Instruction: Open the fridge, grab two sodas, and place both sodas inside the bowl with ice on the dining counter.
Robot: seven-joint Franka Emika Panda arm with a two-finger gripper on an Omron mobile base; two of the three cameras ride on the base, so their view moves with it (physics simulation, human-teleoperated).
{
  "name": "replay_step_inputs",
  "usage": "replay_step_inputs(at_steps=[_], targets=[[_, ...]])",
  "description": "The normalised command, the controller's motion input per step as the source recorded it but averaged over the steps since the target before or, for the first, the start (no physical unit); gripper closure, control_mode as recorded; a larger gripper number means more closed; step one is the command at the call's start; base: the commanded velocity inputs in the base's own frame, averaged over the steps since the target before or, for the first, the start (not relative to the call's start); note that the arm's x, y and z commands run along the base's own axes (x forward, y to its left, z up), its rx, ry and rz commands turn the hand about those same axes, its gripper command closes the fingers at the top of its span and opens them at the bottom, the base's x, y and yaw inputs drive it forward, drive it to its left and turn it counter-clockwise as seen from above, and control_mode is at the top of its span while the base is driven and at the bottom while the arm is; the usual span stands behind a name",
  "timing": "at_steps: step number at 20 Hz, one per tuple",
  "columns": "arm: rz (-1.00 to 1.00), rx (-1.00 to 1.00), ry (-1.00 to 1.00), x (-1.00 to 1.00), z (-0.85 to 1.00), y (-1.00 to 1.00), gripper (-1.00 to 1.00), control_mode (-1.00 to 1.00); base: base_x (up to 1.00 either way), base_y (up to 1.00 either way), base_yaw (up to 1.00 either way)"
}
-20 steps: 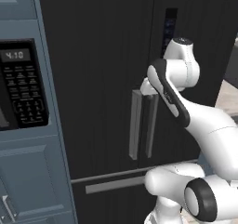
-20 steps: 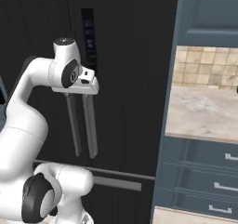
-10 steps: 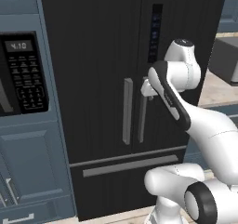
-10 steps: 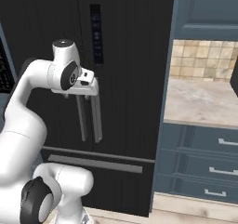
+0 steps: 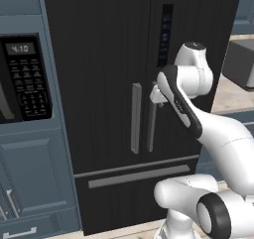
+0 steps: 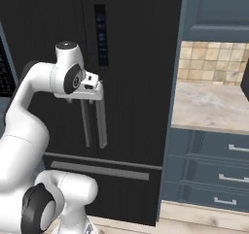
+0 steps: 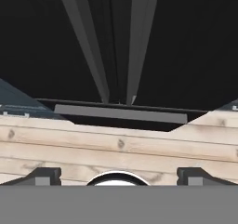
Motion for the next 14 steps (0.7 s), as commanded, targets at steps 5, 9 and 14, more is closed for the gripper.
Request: replay_step_inputs(at_steps=[5,9,14], targets=[[0.0,-0.01,-0.1,0.02,-0.89,0.02,-1.0,-1.0,0.0,0.0,0.0],[0.01,0.01,-0.3,0.12,-0.79,0.0,-1.0,-1.0,0.0,0.0,0.0],[0.0,0.05,-0.36,0.28,-0.15,0.0,-1.0,-1.0,0.0,0.0,0.0]])
